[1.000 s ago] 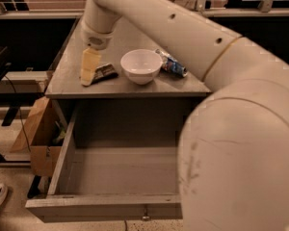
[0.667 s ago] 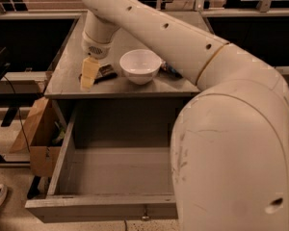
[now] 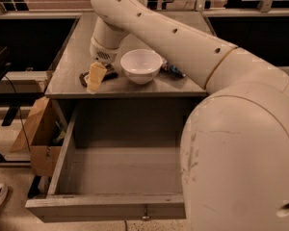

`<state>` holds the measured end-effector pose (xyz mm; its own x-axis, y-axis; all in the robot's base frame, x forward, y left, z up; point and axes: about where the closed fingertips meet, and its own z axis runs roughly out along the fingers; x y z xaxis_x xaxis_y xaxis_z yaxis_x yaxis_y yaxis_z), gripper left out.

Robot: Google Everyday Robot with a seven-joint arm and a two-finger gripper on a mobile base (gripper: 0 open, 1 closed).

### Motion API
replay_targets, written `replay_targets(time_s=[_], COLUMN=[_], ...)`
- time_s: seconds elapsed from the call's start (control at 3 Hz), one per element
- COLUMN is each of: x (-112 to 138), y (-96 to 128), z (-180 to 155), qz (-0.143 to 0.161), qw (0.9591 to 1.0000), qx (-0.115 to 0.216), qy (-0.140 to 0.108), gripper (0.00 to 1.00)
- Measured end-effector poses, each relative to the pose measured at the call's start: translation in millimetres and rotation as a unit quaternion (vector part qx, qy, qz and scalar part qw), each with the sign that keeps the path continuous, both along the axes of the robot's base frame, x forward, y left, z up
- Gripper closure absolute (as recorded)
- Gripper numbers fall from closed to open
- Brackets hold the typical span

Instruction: Place rxbar chocolate into top drawer

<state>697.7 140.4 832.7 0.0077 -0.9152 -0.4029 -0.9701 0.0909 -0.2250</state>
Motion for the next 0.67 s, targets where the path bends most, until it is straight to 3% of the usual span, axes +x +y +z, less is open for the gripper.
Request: replay_targets(time_s=[0.33, 0.67], x=[0.0, 2.3], y=[0.0, 2.7], z=[0.1, 10.9], qz=[0.0, 0.018], qw=[1.0, 0.9998], qx=[0.0, 0.0], qy=[0.0, -0.009], gripper=[0.49, 0.62])
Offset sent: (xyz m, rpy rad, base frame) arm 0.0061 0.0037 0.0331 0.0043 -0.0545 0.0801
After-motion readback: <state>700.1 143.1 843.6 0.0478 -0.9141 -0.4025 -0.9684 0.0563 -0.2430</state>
